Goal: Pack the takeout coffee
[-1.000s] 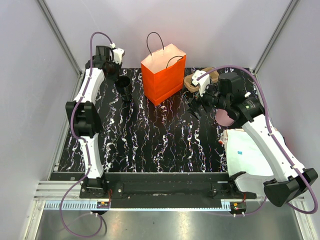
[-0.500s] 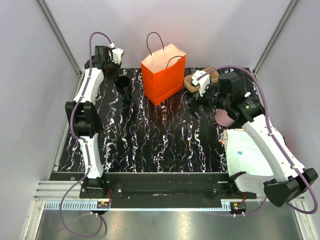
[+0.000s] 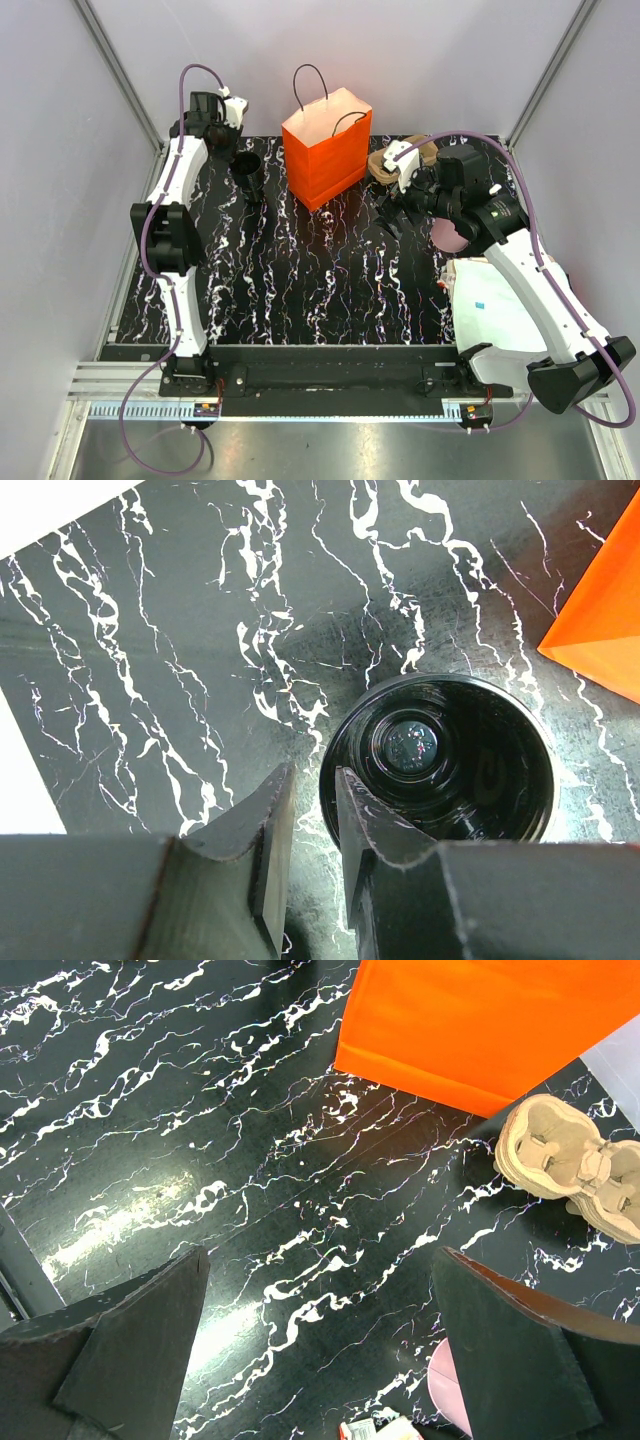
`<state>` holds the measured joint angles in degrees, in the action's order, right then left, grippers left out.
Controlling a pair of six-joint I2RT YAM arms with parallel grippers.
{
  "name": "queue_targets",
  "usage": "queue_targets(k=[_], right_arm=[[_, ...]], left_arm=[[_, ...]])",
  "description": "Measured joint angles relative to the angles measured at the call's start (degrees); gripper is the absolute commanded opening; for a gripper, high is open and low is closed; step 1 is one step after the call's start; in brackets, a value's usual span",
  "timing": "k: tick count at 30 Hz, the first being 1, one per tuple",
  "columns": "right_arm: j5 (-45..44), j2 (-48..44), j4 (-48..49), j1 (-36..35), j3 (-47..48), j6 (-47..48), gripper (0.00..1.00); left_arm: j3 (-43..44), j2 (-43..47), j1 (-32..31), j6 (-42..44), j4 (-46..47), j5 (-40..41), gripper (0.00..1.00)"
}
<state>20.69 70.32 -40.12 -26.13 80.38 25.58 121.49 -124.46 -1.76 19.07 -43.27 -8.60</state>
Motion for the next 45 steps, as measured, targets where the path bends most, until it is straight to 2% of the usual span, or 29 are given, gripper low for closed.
queue_targets(k=[19, 45], right_arm=[[0.0, 0.0, 0.0, 0.0, 0.0, 0.0, 0.98], [0.0, 0.0, 0.0, 0.0, -0.3, 0.0, 0.98]], left_arm=[[-0.2, 0.0, 0.0, 0.4, 0.0, 0.0, 0.22], [-1.1, 0.0, 0.0, 0.4, -0.2, 0.0, 0.21]])
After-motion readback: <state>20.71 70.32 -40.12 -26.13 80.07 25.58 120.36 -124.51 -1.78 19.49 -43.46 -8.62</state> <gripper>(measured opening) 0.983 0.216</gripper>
